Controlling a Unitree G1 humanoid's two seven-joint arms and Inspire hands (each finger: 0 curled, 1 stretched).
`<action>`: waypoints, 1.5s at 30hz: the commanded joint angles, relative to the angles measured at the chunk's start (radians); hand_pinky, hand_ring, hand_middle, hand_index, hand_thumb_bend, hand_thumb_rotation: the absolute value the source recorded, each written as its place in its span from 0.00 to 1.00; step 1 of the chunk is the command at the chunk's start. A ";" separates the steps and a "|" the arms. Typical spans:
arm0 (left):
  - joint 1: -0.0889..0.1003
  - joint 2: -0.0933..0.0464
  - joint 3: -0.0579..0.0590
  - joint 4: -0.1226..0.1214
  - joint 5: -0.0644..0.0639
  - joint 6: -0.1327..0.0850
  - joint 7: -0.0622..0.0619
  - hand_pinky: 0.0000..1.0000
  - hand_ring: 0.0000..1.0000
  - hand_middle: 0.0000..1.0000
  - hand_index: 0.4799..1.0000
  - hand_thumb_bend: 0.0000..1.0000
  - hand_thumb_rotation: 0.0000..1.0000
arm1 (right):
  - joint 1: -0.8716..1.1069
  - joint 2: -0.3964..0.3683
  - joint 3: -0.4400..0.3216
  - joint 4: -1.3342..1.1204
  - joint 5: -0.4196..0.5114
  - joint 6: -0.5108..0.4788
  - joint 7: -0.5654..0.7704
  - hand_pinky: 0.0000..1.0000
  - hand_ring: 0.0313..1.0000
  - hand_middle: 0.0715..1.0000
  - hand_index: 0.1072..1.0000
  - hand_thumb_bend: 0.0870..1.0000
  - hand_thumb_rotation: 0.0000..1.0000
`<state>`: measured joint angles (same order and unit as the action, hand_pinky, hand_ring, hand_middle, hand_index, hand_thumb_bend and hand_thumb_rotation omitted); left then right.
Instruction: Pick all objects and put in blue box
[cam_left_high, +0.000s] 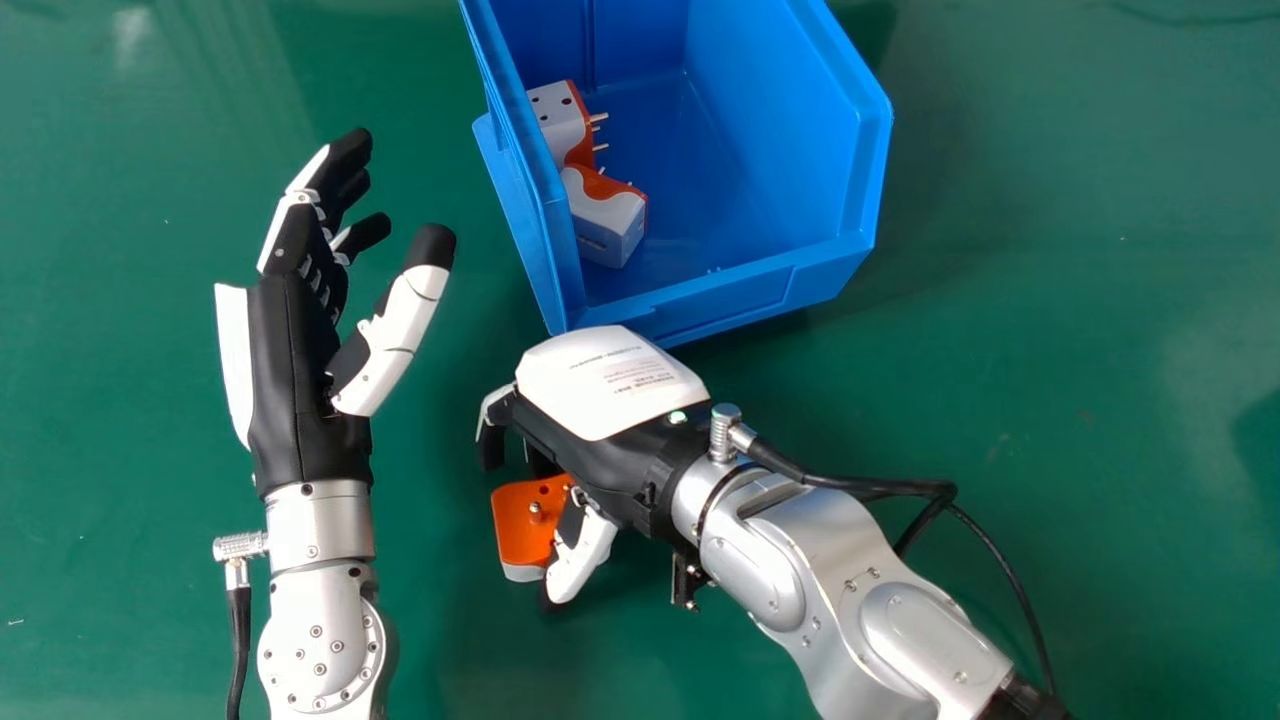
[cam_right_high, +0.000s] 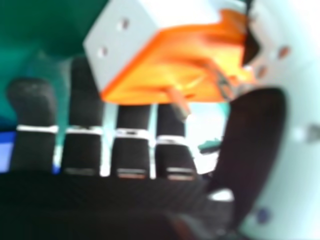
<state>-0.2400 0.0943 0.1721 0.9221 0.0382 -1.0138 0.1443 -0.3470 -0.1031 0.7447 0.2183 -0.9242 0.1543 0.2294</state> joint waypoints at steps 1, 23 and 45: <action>-0.006 -0.005 -0.005 -0.020 -0.002 -0.007 -0.004 0.79 0.87 0.87 0.62 0.77 0.53 | 0.022 -0.003 0.009 0.042 0.004 0.001 0.000 0.19 0.34 0.45 0.53 0.49 0.00; -0.003 0.005 0.000 -0.008 0.001 -0.019 -0.009 0.80 0.87 0.87 0.62 0.77 0.53 | 0.019 -0.012 0.019 0.035 0.022 -0.019 0.001 0.22 0.34 0.44 0.52 0.46 0.00; -0.007 0.005 -0.006 -0.004 0.025 -0.014 0.024 0.79 0.87 0.87 0.62 0.76 0.53 | 0.167 -0.100 -0.201 -0.286 0.109 0.031 -0.027 0.20 0.34 0.43 0.50 0.46 0.00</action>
<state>-0.2404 0.0973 0.1720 0.9249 0.0512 -1.0143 0.1656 -0.1880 -0.2002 0.5678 -0.0071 -0.8268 0.1866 0.2218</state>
